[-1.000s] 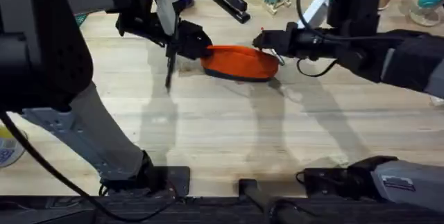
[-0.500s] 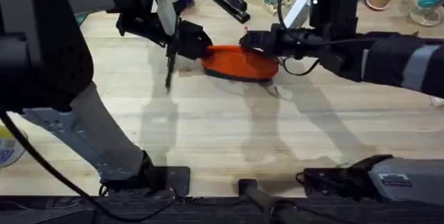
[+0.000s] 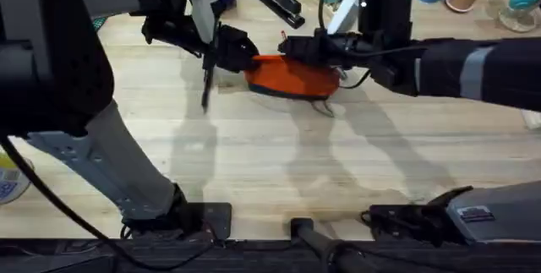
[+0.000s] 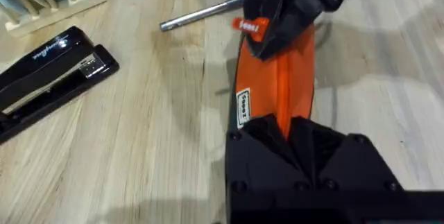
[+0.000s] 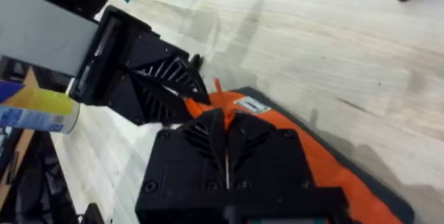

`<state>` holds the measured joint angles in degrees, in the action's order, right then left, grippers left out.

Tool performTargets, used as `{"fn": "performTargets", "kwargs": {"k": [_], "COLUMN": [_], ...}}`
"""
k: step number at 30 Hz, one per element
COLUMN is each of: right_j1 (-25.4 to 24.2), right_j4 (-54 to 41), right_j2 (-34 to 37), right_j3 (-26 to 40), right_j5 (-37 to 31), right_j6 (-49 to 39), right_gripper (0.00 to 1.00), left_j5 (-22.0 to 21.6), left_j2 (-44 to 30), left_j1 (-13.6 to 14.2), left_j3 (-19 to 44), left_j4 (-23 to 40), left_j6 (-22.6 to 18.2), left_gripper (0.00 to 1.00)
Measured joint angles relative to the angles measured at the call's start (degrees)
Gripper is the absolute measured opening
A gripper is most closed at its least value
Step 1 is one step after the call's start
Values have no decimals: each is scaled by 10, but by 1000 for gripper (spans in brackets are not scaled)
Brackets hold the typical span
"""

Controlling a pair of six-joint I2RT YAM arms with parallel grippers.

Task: Unzip the bag, pick up the pens from the table one at a time and place them inside, then zip the bag closed.

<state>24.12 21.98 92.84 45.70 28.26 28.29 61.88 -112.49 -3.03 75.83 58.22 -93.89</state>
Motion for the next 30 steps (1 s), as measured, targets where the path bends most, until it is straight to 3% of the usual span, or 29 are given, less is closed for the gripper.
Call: {"fn": "performTargets", "kwargs": {"k": [16,30], "right_j1": [17,40], "right_j4": [15,16], "right_j2": [58,60], "right_j3": [59,64], "right_j5": [0,-31], "right_j6": [0,4], "right_gripper": [30,30], "left_j5": [0,0], "left_j2": [0,0], "left_j1": [1,1], "left_j3": [1,1], "left_j4": [-4,-3], "left_j6": [0,0], "left_gripper": [42,42]}}
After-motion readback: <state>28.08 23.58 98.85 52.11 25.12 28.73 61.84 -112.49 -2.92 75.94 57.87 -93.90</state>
